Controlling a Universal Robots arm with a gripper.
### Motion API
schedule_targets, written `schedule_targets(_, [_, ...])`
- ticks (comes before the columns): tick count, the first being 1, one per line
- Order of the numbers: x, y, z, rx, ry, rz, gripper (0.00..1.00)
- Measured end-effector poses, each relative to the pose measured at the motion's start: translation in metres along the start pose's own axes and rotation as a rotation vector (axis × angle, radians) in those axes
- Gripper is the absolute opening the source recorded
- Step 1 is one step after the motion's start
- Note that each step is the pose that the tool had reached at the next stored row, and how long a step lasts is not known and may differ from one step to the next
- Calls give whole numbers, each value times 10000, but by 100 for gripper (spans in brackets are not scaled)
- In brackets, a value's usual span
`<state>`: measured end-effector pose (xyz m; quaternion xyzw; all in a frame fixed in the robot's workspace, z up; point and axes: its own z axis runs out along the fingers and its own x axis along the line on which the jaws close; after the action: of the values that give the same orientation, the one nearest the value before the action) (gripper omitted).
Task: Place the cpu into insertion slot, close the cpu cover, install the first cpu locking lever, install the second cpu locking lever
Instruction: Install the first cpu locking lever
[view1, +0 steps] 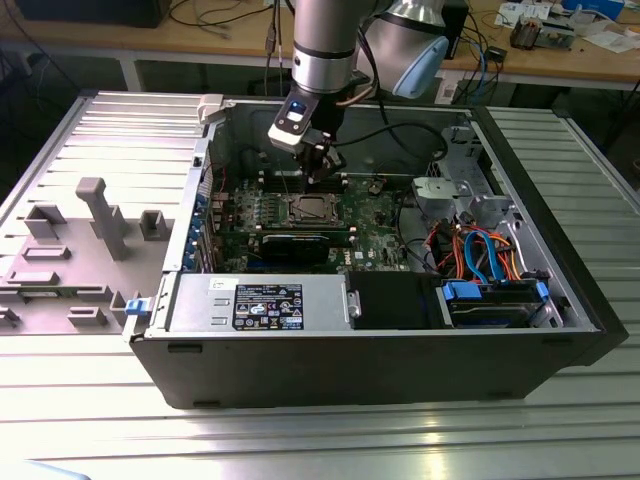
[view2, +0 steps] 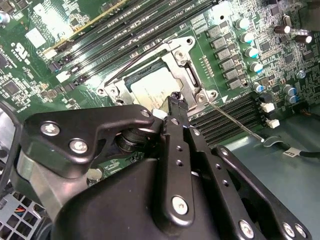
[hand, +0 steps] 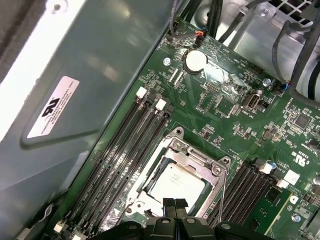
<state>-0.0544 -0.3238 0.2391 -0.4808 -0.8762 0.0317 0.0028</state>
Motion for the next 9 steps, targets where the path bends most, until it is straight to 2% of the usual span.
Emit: schedule_targets(9, [0, 0, 0, -14, -19, -402, 11])
